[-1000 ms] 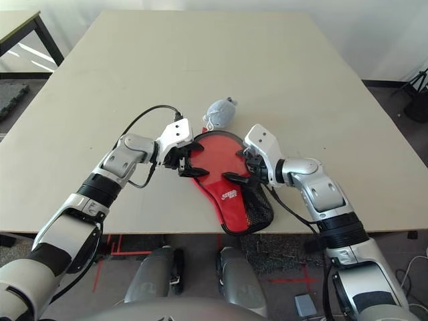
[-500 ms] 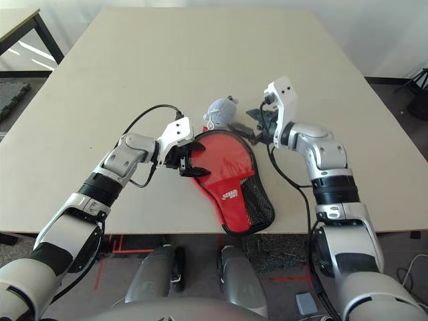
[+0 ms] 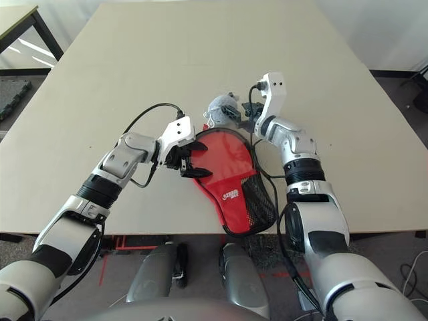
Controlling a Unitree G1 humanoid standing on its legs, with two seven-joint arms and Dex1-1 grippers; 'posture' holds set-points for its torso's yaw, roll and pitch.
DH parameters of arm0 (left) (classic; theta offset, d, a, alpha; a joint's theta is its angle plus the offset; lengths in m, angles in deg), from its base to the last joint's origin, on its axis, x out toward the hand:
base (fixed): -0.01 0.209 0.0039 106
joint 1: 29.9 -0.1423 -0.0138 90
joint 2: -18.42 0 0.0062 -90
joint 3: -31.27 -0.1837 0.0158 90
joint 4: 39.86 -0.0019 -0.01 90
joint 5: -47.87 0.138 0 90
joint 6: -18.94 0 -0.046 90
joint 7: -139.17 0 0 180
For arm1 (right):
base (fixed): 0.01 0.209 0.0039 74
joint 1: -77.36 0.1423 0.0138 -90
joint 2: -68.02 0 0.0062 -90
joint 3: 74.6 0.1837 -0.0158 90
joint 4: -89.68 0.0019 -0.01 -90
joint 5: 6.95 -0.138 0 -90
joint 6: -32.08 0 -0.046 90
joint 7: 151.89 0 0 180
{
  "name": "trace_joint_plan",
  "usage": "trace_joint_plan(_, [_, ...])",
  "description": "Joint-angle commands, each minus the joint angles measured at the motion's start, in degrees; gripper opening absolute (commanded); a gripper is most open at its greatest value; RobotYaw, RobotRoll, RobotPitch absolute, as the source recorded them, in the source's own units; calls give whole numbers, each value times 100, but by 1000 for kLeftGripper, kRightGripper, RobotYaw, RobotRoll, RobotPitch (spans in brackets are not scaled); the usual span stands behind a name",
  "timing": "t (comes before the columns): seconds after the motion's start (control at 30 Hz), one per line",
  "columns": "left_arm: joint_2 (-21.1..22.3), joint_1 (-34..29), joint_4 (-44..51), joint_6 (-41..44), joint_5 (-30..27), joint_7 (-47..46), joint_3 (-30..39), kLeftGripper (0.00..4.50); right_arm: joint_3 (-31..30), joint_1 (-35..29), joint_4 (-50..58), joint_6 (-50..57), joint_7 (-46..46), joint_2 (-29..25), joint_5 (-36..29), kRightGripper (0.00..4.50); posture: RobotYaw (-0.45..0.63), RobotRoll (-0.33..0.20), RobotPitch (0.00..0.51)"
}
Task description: Store the ping-pong paddle in its case and zip it.
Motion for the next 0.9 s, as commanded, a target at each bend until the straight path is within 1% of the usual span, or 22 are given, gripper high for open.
trace_joint_plan(0.03, [23,-241,-160,238,83,121,-290,4480,99,156,-433,-180,74,96,18,4500,115,0,172])
trace_joint_plan(0.07, [26,-242,-155,240,82,116,-290,4480,87,195,-536,-207,73,120,37,4500,116,0,171])
trace_joint_plan(0.17, [29,-237,-150,251,82,99,-287,4500,-16,269,-841,-294,38,148,167,3877,120,0,169])
trace_joint_plan(0.23, [28,-234,-154,254,83,92,-285,4500,-40,293,-934,-304,9,148,212,3096,120,0,169])
trace_joint_plan(0.43, [20,-246,-144,258,84,98,-301,4500,-76,379,-1178,-473,11,98,384,1070,115,0,167])
trace_joint_plan(0.47, [12,-249,-140,261,83,95,-307,4500,-74,417,-1243,-526,28,78,418,668,114,0,167])
trace_joint_plan(0.53, [-9,-248,-139,260,85,91,-317,4500,-48,508,-1383,-635,77,35,471,104,113,0,167])
trace_joint_plan(0.57, [-21,-249,-132,260,84,92,-324,4500,-36,558,-1453,-705,107,3,505,18,112,0,166])
trace_joint_plan(0.73, [-82,-282,-65,292,76,101,-366,4500,20,738,-1753,-957,190,-185,624,18,110,0,164])
trace_joint_plan(0.9, [-153,-313,6,332,60,92,-390,4500,66,780,-1919,-1123,226,-408,692,18,105,0,159])
